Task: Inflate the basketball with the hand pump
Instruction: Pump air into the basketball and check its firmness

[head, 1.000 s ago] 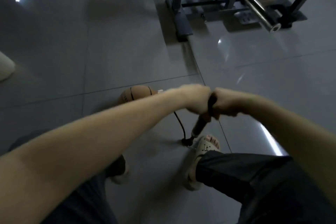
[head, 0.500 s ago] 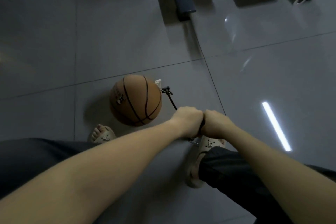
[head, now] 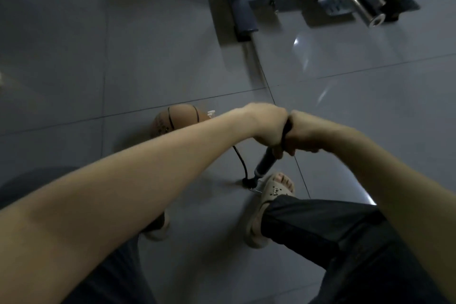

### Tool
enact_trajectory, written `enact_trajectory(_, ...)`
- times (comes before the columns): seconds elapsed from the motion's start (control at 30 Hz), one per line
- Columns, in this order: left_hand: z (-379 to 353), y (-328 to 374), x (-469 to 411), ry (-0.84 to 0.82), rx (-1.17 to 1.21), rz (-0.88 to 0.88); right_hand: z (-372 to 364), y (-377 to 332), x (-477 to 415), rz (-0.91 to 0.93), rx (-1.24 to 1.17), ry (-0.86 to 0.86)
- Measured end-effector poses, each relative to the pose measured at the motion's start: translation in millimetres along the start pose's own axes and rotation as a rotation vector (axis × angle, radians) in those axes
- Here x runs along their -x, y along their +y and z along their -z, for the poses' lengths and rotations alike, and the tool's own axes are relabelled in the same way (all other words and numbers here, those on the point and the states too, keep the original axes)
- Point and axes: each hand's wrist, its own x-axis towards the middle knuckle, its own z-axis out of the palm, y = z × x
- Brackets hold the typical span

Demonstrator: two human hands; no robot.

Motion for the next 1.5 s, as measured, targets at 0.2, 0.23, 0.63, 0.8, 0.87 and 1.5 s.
enact_trajectory(0.2,-90,-26,-28,0.07,-0.109,0.021,-84,19,-54,0.027,0.084,0.077)
enact_trajectory(0.23,-101,-30,-35,0.067,-0.106,0.023,-93,23,-62,0.011,0.079,0.071)
enact_trajectory(0.63,-23,-10,3,0.026,-0.014,-0.004,-15,3,-13,-0.017,0.028,-0.067)
enact_trajectory(0.8,-10,0,10,0.073,0.019,0.015,-5,1,9,0.054,-0.053,-0.034)
enact_trajectory(0.87,-44,-9,-1,0.094,-0.04,0.021,-36,3,-7,0.057,0.019,0.001)
enact_trajectory(1.5,-109,-34,-14,0.07,-0.113,0.01,-94,20,-47,0.026,0.184,-0.033)
